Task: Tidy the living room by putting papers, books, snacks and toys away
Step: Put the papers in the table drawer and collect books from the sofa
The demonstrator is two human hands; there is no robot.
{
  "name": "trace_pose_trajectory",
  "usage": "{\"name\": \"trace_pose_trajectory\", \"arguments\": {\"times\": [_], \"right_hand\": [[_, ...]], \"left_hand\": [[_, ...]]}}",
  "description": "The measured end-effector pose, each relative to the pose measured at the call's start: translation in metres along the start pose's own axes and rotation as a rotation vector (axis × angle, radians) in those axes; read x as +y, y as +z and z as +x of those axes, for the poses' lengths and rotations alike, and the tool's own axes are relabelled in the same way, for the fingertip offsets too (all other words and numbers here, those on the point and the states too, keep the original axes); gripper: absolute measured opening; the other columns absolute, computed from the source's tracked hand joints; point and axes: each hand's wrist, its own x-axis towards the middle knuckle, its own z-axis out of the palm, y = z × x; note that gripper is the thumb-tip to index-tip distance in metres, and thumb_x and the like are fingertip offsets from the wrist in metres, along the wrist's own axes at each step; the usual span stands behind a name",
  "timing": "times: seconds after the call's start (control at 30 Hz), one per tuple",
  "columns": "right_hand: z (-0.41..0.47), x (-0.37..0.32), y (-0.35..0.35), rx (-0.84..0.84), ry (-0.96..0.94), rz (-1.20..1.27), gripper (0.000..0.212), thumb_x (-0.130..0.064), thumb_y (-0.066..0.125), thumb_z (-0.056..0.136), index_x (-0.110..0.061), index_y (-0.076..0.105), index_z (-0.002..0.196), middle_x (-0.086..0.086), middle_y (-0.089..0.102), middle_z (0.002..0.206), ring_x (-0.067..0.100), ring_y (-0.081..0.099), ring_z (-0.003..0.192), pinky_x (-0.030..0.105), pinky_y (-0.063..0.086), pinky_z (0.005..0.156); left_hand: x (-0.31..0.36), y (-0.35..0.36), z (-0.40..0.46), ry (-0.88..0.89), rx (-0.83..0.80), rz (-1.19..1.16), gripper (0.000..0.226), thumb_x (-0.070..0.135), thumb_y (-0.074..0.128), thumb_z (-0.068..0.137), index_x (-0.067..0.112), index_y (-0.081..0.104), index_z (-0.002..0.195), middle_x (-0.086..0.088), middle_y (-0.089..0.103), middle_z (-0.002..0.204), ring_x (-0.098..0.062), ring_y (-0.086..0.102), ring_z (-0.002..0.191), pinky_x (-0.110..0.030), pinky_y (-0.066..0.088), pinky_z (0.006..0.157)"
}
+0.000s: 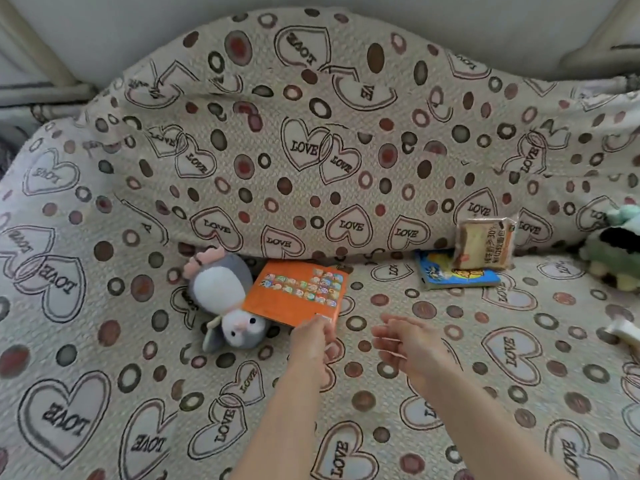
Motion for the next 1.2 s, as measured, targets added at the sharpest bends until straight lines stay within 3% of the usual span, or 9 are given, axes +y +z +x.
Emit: {"name": "trace_pose_trajectory", "arguments": {"times": [0.1,0.2,0.3,0.43,0.67,0.77,0.83,0.97,1.2], "right_hand": [[0.038,0.000,0.013,-0.001,0.027,-0.013,0.018,-0.004,0.047,0.095,-0.006,0.061,0.106,0.013,0.068,0.079,0.021,0.061,0.062,0.027,0.047,0.056],[0.071,0.001,0.015,0.002,0.037,-0.027,0.018,-0.007,0.050,0.094,-0.006,0.061,0.108,0.014,0.069,0.085,0.022,0.062,0.064,0.028,0.048,0.058],[0.096,0.001,0.011,0.023,0.067,-0.023,0.019,-0.007,0.050,0.095,-0.004,0.060,0.111,0.015,0.069,0.084,0.022,0.061,0.064,0.029,0.048,0.058],[0.126,-0.003,-0.001,0.027,0.090,-0.049,0.025,-0.009,0.050,0.095,-0.001,0.059,0.117,0.015,0.067,0.084,0.022,0.061,0.062,0.028,0.048,0.055],[0.151,-0.022,-0.022,0.042,0.126,-0.079,0.024,-0.010,0.048,0.096,-0.004,0.057,0.117,0.012,0.065,0.079,0.021,0.060,0.064,0.028,0.045,0.056],[0.161,-0.032,-0.041,0.077,0.149,-0.045,0.026,-0.012,0.045,0.099,-0.002,0.053,0.121,0.012,0.066,0.080,0.020,0.060,0.063,0.030,0.046,0.058],[0.174,-0.038,-0.058,0.126,0.159,-0.012,0.034,-0.012,0.041,0.100,0.002,0.047,0.130,0.010,0.068,0.073,0.018,0.060,0.052,0.028,0.047,0.055],[0.205,-0.047,-0.088,0.191,0.169,0.064,0.044,-0.006,0.033,0.097,0.007,0.041,0.138,0.004,0.063,0.046,0.017,0.055,0.038,0.017,0.038,0.039],[0.248,-0.058,-0.106,0.298,0.182,0.319,0.035,-0.027,0.038,0.102,-0.006,0.056,0.123,0.005,0.068,0.071,0.009,0.055,0.031,0.015,0.043,0.033]], "left_hand": [[-0.005,-0.002,0.047,0.326,0.112,0.657,0.034,0.013,0.056,0.087,0.019,0.055,0.120,-0.007,0.057,0.127,-0.031,0.055,0.114,-0.041,0.047,0.092],[-0.012,-0.006,0.077,0.699,0.158,1.388,0.072,0.023,0.064,0.087,0.029,0.027,0.148,0.002,0.023,0.158,-0.026,0.013,0.148,-0.044,0.015,0.120],[-0.015,-0.006,0.102,0.775,0.140,1.747,0.087,0.023,0.061,0.090,0.030,0.004,0.154,0.003,-0.006,0.164,-0.028,-0.014,0.149,-0.053,-0.007,0.119],[-0.013,-0.001,0.119,0.851,0.144,1.949,0.083,0.016,0.052,0.093,0.027,-0.002,0.155,0.000,-0.012,0.163,-0.032,-0.014,0.148,-0.058,-0.007,0.117],[-0.002,0.036,0.120,0.995,0.219,1.749,0.059,0.018,0.039,0.100,0.039,0.018,0.151,0.011,0.030,0.157,-0.020,0.031,0.143,-0.045,0.021,0.113],[0.016,0.071,0.092,1.200,0.323,1.407,0.045,0.021,0.067,0.088,0.037,0.058,0.129,0.007,0.074,0.100,-0.018,0.070,0.081,-0.026,0.046,0.058],[0.023,0.089,0.079,1.222,0.293,1.214,0.031,0.025,0.061,0.092,0.030,0.064,0.123,0.000,0.073,0.075,-0.024,0.066,0.060,-0.024,0.032,0.047],[0.025,0.119,0.069,1.174,0.288,0.880,0.034,0.028,0.039,0.102,0.009,0.062,0.119,-0.017,0.071,0.086,-0.038,0.064,0.075,-0.033,0.035,0.057],[0.024,0.120,0.076,0.968,0.252,0.495,0.022,0.023,0.044,0.102,0.008,0.058,0.092,0.003,0.056,0.075,-0.018,0.051,0.068,-0.023,0.028,0.058]]}}
